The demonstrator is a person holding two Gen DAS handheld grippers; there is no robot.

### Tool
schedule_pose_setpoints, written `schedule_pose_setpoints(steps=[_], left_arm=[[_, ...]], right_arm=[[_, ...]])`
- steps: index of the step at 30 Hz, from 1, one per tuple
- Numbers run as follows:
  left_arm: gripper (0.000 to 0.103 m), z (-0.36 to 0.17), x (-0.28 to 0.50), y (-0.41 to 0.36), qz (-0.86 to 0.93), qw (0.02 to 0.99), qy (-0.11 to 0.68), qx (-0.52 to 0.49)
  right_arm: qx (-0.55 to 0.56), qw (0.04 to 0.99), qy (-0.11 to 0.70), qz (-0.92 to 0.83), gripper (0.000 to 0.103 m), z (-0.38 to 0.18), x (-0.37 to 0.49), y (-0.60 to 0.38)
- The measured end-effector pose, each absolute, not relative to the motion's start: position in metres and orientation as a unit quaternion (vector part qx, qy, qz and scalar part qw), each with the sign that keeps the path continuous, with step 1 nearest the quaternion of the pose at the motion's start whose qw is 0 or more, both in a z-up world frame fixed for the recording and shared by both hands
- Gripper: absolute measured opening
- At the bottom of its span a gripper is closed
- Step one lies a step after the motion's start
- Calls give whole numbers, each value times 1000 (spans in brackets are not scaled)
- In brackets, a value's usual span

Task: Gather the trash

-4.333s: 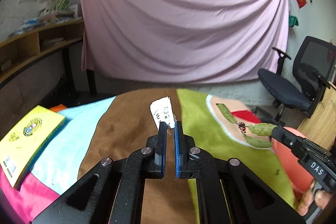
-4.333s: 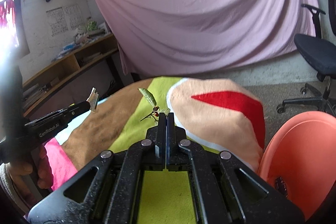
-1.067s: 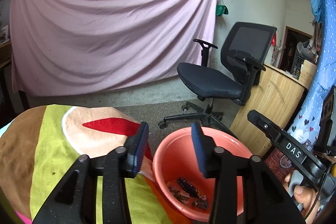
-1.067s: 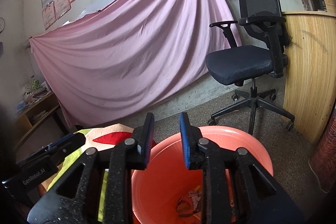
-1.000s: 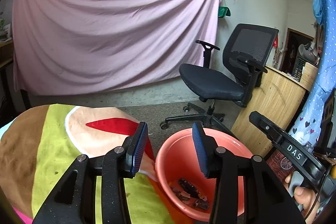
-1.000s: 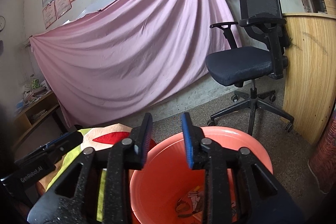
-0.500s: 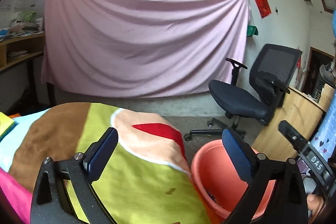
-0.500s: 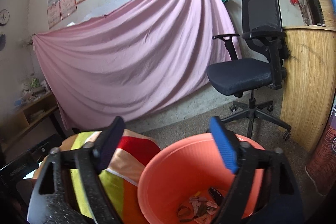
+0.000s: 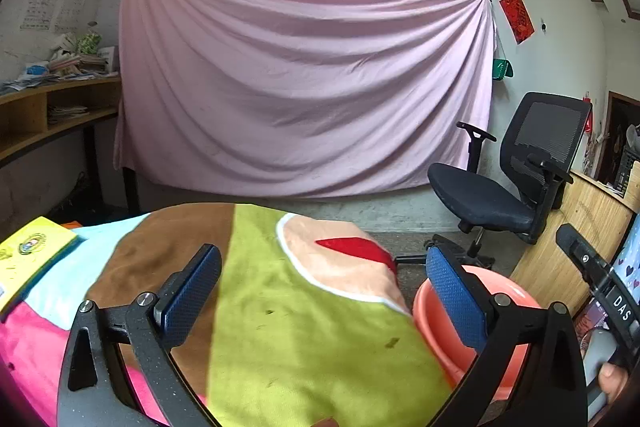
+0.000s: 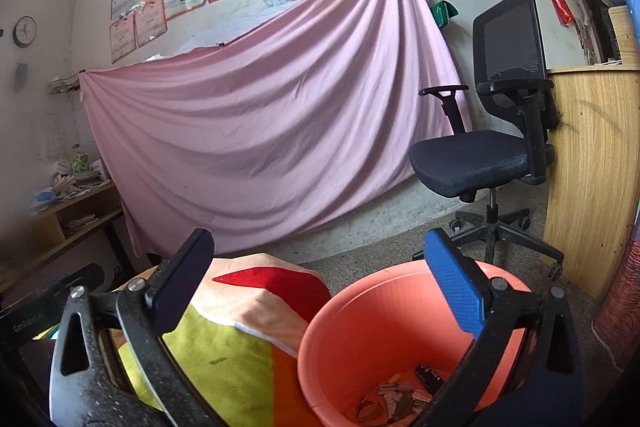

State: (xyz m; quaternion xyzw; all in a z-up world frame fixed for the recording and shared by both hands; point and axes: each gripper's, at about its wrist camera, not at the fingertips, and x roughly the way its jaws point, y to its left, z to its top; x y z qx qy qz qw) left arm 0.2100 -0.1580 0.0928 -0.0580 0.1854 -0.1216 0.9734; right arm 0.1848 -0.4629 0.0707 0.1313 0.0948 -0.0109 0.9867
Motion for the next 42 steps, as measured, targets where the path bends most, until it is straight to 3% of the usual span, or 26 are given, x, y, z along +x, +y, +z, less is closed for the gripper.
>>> schedule_pose_setpoints(steps=[23,42], left_arm=[[101,72,125,-113,-96,980,171,-45],[101,44,74,-77,-60,986,155,-30]], right_arm=[[62,996,66,-3,103,62,93,-408],[58,991,120,4,103,38,47,-365]])
